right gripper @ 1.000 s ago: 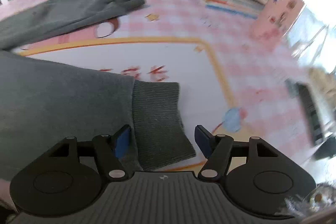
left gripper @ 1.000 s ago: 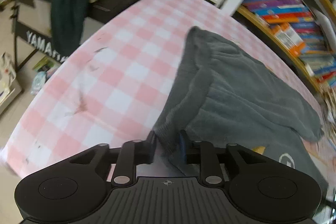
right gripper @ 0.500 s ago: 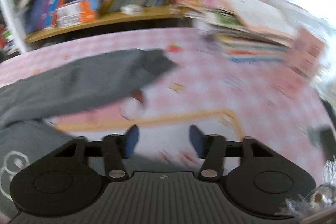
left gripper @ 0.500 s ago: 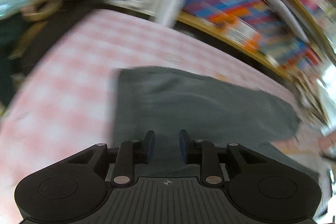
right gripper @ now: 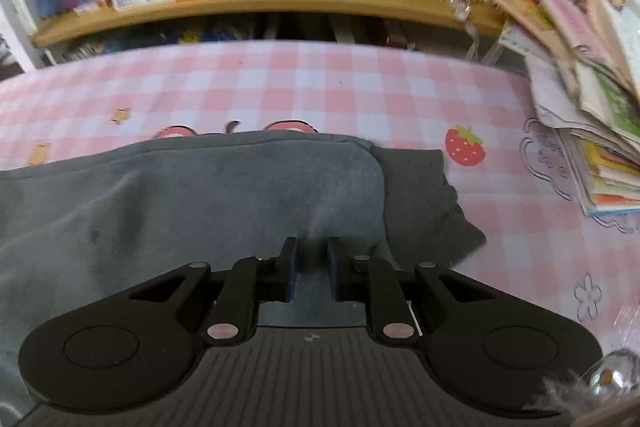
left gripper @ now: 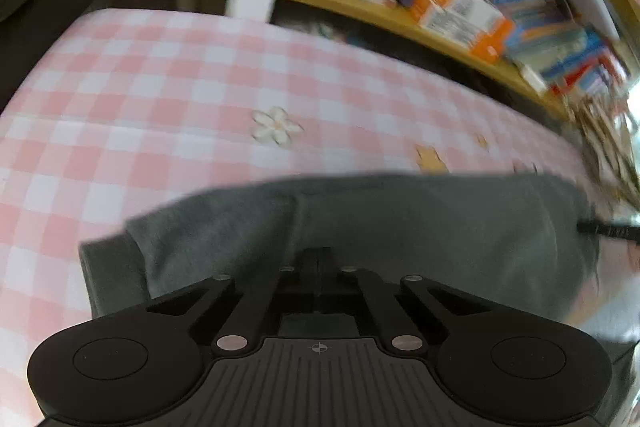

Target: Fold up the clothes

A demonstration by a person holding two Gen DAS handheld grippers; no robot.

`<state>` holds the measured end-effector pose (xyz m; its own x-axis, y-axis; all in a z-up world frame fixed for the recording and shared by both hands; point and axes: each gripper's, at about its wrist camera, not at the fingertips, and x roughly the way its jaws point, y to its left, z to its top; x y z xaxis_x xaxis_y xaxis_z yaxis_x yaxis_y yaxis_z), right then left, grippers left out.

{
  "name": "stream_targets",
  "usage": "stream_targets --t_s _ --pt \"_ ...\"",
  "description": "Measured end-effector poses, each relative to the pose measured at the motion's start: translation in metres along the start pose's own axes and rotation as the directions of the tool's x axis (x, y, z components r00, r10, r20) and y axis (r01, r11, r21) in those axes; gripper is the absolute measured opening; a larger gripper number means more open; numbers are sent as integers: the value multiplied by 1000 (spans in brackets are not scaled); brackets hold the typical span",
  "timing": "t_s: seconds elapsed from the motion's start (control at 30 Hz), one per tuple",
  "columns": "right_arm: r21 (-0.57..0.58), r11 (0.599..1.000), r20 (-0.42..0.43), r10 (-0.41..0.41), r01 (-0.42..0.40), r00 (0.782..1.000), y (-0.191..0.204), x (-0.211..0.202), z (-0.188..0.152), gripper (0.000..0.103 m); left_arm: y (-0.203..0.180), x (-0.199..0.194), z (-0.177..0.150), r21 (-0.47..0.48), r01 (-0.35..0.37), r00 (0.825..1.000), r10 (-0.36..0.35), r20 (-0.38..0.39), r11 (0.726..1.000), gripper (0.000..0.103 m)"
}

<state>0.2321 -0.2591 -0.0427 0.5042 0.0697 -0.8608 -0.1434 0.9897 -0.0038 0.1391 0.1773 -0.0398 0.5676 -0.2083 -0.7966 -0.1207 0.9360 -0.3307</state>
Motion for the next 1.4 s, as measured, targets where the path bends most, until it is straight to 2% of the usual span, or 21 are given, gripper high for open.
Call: stream_targets --t_s 0.17,0.27,0.4,0.53,0.63,0.67,0.7,0.8,0.87,0.97,1.03,1.13,1.23,1.3,1.4 --pt "84 996 0 8 -8 1000 -13 28 40 12 10 14 27 -71 -64 997 67 47 995 1" --pt "92 995 23 -27 25 999 -12 46 66 11 6 23 38 -99 -84 993 91 72 992 1" --pt "71 994 77 -88 83 993 -1 64 84 11 1 26 44 -101 -84 991 94 91 991 1" --pt "30 994 129 -108 104 986 5 70 92 11 -5 3 34 -63 -49 989 57 137 997 2" --pt "-5 994 175 -102 105 979 14 54 84 18 -6 -23 16 -24 4 987 0 160 1000 2" --pt "-28 996 198 -76 84 977 18 43 76 24 -6 -28 9 -7 3 988 -2 155 1000 2" --pt "-57 997 212 -43 56 976 22 33 68 26 -5 -31 2 5 -5 989 5 145 1000 2" --pt "-186 982 186 68 -33 980 41 11 38 24 0 -37 -17 34 -33 993 29 115 999 2" --pt "-255 966 150 86 -45 985 51 7 21 24 12 -31 -23 -10 -60 994 60 95 998 2" --pt "-224 974 108 49 -24 993 49 19 13 25 35 -20 -21 -125 -70 991 84 107 990 3" --pt "-157 987 122 49 -29 991 42 17 13 25 45 -16 -17 -184 -81 987 105 125 980 5" --pt "-128 992 164 41 -20 986 43 -1 5 26 42 -14 -10 -231 -129 978 162 134 964 5" --pt "-185 981 203 97 -59 974 53 -38 -26 30 28 -22 -13 -158 -166 973 187 133 973 4" --pt "-211 975 214 110 -64 971 56 -60 -47 31 22 -36 -25 -108 -134 978 149 148 985 5" --pt "-179 981 187 107 -73 977 49 -88 -91 32 15 -58 -45 -52 -108 981 115 156 993 5"
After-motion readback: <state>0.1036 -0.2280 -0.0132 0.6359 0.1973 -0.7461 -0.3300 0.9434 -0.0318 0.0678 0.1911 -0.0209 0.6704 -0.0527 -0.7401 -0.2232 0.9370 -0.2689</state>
